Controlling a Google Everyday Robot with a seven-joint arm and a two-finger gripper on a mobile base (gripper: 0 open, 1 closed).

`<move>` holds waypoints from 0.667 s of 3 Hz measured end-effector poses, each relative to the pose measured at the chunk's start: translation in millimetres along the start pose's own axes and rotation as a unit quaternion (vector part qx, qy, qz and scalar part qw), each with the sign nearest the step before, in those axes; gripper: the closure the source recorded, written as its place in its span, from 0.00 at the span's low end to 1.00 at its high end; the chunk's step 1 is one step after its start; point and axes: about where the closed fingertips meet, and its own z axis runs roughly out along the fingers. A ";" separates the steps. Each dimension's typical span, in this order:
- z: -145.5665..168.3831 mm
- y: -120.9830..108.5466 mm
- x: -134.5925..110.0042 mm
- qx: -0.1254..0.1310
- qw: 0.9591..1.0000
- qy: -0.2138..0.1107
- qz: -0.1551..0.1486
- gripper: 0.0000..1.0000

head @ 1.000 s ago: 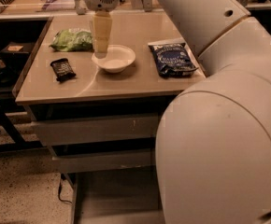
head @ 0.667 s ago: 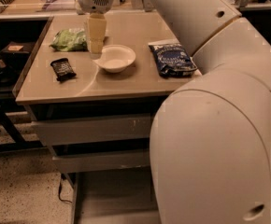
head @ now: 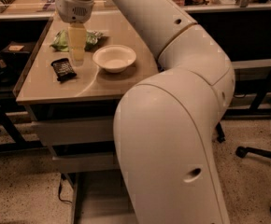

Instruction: Place rxbar chocolate into bottom drawer

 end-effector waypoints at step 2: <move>26.1 -11.1 -13.0 -0.008 1.000 -0.020 -0.013 0.00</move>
Offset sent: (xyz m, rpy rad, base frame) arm 0.0012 0.0179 -0.0133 0.0089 0.0261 0.0390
